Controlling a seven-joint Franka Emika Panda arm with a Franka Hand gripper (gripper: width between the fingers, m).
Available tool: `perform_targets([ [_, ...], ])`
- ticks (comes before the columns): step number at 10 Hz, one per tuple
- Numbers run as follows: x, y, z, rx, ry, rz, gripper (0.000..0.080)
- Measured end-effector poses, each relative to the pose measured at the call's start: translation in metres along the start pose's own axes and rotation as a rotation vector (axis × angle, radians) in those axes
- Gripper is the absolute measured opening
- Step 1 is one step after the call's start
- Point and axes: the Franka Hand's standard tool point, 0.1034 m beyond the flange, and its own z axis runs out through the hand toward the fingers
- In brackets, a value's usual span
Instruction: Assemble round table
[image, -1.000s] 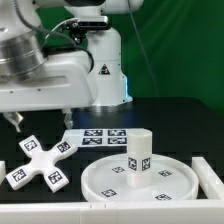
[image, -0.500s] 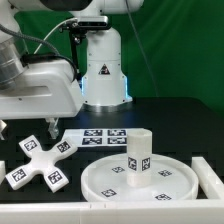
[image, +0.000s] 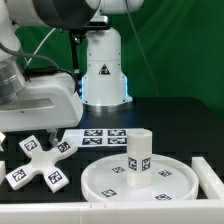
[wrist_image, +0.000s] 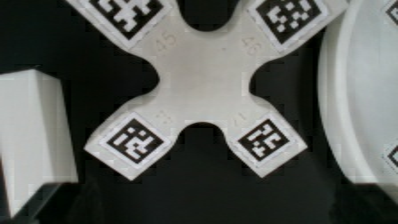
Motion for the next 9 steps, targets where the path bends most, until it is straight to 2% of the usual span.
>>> perform_targets([
  [3, -0.006, -0.004, 0.012, 0.003, -0.031, 0.030, 0.0649],
  [4, -0.008, -0.005, 0.017, -0.012, -0.045, 0.051, 0.0649],
  [8, -0.008, -0.003, 0.018, -0.016, -0.046, 0.056, 0.0649],
  [9, -0.012, -0.004, 0.016, -0.042, -0.089, 0.050, 0.0649],
])
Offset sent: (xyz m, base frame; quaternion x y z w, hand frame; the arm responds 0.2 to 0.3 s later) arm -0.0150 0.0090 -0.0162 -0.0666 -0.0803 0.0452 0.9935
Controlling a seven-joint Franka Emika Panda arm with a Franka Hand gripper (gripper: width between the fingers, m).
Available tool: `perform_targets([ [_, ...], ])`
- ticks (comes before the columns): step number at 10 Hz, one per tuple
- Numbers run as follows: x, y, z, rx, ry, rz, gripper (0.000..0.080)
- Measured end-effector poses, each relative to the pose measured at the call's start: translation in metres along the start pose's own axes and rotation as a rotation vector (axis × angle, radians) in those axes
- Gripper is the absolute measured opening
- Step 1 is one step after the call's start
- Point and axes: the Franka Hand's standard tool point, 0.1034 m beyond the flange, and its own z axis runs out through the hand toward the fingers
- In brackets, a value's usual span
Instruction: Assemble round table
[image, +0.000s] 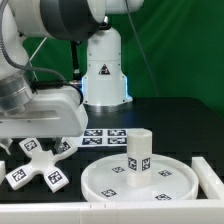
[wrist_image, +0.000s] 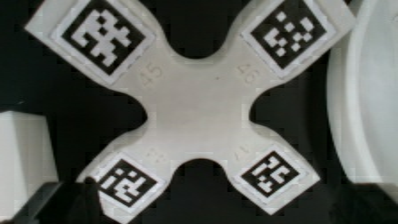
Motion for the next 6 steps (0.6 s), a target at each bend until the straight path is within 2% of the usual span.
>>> perform_targets([
  [1, 0.006, -0.004, -0.002, -0.041, 0.004, -0.011, 0.0649],
  [4, 0.008, -0.002, 0.001, -0.044, 0.021, -0.010, 0.0649],
  [6, 0.004, 0.005, 0.007, -0.034, -0.017, 0.007, 0.0649],
])
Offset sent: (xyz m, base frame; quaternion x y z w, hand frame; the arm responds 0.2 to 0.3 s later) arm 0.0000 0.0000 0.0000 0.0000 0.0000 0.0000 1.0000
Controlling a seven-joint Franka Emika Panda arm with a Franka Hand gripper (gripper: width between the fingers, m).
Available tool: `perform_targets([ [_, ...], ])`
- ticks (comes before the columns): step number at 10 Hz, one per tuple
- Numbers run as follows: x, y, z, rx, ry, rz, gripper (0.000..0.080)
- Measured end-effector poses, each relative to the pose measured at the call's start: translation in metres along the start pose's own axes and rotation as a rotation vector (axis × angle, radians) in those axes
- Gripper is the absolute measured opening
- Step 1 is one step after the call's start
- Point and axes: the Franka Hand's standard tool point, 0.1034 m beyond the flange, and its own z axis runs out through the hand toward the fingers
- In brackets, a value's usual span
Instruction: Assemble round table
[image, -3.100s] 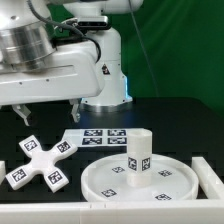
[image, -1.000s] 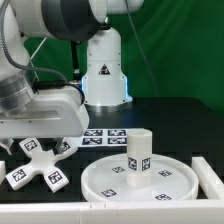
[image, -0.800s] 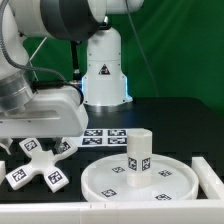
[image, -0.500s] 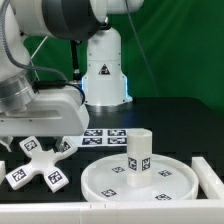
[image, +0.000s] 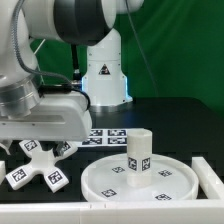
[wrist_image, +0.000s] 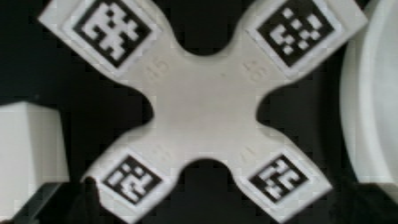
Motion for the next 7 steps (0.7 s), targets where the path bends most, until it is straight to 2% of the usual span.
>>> perform_targets([
  [1, -0.005, 0.002, 0.005, 0.008, -0.055, 0.018, 0.0649],
  [2, -0.005, -0.004, 0.009, -0.020, -0.079, 0.042, 0.0649],
  [3, -0.002, -0.013, 0.012, -0.047, -0.047, 0.015, 0.0649],
  [6, -0.003, -0.008, 0.014, -0.049, -0.049, -0.001, 0.0649],
  [7, -0.004, -0.007, 0.022, -0.050, -0.053, -0.045, 0.0649],
])
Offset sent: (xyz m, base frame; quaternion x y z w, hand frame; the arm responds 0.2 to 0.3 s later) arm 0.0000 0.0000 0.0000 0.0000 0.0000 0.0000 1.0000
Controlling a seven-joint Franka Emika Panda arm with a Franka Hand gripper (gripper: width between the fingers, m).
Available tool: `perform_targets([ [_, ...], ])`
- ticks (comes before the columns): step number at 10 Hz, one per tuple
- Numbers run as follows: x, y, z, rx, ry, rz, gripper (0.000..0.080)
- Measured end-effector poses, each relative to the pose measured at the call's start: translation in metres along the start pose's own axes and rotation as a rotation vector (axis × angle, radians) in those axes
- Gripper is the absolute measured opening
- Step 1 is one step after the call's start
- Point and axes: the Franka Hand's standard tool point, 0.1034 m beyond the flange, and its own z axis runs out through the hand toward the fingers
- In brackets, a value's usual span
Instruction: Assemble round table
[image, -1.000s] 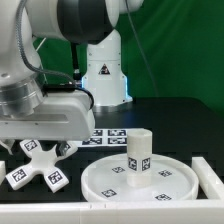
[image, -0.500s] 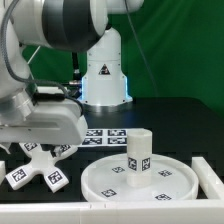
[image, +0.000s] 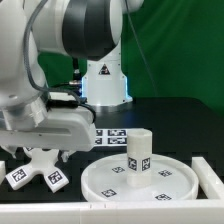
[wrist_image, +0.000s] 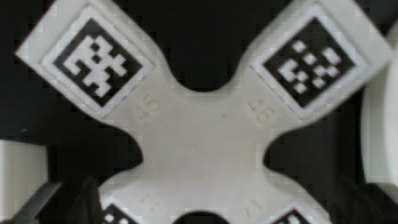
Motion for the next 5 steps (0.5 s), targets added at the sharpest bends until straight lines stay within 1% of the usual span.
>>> perform_targets([
  [2, -0.0003, 0.0028, 0.0013, 0.002, -0.004, -0.076, 0.0649],
  [3, -0.0003, 0.0059, 0.0011, 0.005, -0.002, -0.089, 0.0649],
  [5, -0.0003, 0.0066, 0.0013, 0.005, -0.002, -0.085, 0.0649],
])
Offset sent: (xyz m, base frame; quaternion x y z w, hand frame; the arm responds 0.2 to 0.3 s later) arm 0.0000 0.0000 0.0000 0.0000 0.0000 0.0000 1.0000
